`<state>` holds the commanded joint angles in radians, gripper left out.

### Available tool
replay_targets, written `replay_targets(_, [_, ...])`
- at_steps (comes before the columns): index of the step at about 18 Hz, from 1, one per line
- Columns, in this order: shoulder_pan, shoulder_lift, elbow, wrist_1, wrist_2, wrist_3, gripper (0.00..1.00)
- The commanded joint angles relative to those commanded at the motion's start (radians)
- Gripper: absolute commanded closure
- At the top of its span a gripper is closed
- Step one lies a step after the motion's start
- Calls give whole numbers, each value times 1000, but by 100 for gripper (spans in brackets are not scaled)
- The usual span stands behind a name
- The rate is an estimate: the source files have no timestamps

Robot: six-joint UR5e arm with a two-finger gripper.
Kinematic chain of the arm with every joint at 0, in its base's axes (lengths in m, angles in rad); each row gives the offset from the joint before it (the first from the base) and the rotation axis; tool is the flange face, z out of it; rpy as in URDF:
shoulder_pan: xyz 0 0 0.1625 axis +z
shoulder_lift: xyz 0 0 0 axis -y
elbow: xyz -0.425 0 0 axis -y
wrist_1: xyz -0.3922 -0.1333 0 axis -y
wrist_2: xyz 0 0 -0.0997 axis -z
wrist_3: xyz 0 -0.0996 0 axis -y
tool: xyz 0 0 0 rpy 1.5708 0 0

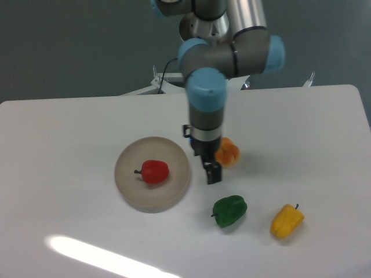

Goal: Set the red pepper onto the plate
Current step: 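Open the gripper and raise it away from the red pepper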

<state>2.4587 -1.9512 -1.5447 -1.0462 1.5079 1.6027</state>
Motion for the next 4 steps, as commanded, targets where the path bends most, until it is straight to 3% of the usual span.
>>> replay_targets(4, [14,-5,9,2,18,20,0])
